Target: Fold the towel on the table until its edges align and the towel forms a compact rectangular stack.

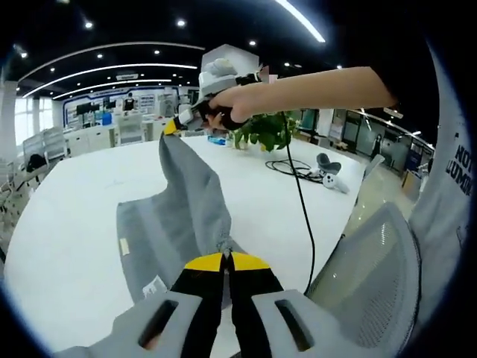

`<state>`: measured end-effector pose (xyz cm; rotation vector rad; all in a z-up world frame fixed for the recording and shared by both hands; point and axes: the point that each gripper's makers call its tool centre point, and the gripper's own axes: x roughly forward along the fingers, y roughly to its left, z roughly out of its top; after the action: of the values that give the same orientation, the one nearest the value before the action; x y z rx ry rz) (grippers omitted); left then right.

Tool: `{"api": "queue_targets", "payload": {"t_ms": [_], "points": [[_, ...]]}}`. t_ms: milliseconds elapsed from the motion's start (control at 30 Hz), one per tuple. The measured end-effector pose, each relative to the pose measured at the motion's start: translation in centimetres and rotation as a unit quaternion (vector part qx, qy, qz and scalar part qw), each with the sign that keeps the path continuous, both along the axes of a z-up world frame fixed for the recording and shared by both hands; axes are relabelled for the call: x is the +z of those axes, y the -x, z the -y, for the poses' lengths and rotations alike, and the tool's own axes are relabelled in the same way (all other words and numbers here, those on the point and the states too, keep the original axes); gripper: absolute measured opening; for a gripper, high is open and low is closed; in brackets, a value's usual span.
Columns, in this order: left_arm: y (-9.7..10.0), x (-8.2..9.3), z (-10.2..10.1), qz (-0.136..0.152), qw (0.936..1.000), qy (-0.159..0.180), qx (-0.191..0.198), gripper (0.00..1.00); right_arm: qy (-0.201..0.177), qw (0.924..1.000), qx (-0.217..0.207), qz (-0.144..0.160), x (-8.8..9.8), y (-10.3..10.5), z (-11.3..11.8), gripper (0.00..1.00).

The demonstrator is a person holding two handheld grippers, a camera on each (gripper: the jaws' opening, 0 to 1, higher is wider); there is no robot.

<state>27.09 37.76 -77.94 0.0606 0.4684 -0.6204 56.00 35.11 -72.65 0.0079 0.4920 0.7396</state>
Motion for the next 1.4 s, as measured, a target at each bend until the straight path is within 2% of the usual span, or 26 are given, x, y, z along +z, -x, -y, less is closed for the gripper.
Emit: {"api": "queue_targets", "payload": {"t_ms": [467, 900, 1400], "points": [[1.0, -2.2, -2.8, -0.035, 0.9989, 0.006, 0.029, 0.02, 0.000, 0.9998, 0.006, -0.016, -1.6, 0.0, -3.0, 0.00], [1.5, -4.3, -5.0, -0.066, 0.9964, 0.016, 0.051, 0.02, 0.003, 0.9996, 0.006, -0.027, -2.9, -0.4, -4.6, 0.00], [1.2, -6.4, -7.3, -0.097, 0.9886, 0.037, 0.109, 0.02, 0.008, 0.9993, 0.002, -0.036, -5.2, -1.1, -6.8, 0.00]]}}
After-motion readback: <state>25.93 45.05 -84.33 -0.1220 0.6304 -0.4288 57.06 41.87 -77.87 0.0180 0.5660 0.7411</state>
